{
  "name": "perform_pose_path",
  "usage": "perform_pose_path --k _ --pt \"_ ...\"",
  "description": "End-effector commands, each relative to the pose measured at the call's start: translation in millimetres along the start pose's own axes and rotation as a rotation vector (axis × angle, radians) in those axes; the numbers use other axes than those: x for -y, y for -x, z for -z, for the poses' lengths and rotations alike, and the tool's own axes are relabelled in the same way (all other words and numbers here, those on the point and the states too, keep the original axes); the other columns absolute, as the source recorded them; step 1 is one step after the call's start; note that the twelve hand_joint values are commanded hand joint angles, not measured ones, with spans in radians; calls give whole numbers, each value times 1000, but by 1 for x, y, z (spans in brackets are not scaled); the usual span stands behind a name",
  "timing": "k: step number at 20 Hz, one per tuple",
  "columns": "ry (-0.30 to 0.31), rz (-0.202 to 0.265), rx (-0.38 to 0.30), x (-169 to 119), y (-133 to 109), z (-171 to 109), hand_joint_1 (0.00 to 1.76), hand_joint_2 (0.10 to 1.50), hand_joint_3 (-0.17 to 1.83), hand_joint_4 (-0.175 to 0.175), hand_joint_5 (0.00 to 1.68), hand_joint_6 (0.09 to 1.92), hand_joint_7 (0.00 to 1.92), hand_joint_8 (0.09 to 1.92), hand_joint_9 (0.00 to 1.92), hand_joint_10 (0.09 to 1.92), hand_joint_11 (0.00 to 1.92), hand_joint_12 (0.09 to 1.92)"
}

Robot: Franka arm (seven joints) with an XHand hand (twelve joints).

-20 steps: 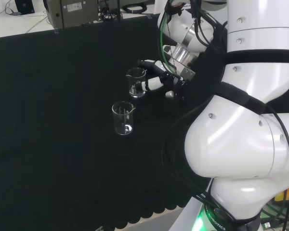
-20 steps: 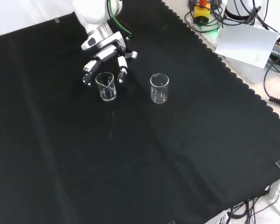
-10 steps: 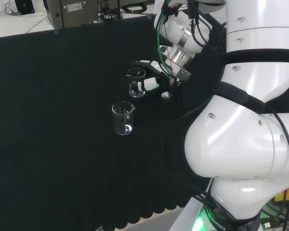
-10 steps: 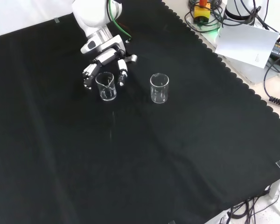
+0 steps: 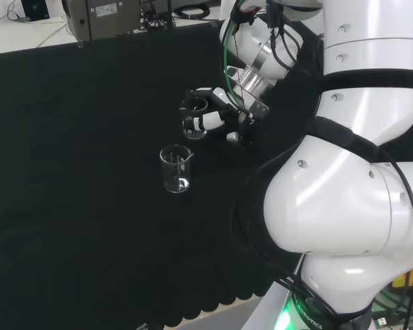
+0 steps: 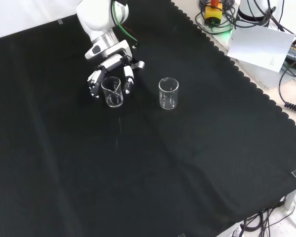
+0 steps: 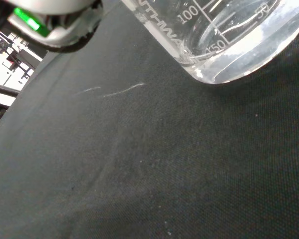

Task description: Pick up the beaker on the right.

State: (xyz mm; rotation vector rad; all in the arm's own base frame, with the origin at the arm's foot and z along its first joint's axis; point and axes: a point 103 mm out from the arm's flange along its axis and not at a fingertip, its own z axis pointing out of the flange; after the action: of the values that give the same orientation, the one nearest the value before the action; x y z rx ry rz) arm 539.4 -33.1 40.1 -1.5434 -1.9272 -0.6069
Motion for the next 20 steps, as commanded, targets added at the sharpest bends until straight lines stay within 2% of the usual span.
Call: perform_pose_path --k 1,6,8,11,12,13,14,16,18,19,20 --pt "-14 3 -16 -3 0 -4 877 511 532 -22 484 254 456 807 642 590 243 1344" --pt "-3 -14 -25 -3 3 -5 885 500 563 -24 397 423 432 813 621 600 247 1338" --pt "11 -24 -35 -2 4 -3 920 502 588 -22 391 554 448 816 630 604 263 1331" --pt "60 -41 -64 -2 6 1 1031 534 674 -19 560 965 569 836 741 607 393 1290" --pt "89 -50 -50 -1 5 3 1068 557 695 -38 651 1011 662 850 850 592 537 1235" --pt "114 -47 -30 -1 4 7 1098 660 619 -47 817 991 787 856 973 567 726 1145" --pt "140 -55 -15 -1 2 9 1127 738 536 -71 960 923 921 840 1084 538 922 1033" --pt "197 -65 20 1 -1 16 1230 740 521 -4 1162 722 1189 694 1273 463 1207 837" --pt "258 -63 45 4 -4 25 1281 677 579 15 1293 531 1368 503 1418 333 1347 709" --pt "275 -57 54 5 -6 30 1295 639 622 9 1334 472 1441 402 1471 274 1383 673" --pt "285 -45 67 7 -8 35 1306 665 562 -58 1364 407 1461 332 1512 217 1404 647"
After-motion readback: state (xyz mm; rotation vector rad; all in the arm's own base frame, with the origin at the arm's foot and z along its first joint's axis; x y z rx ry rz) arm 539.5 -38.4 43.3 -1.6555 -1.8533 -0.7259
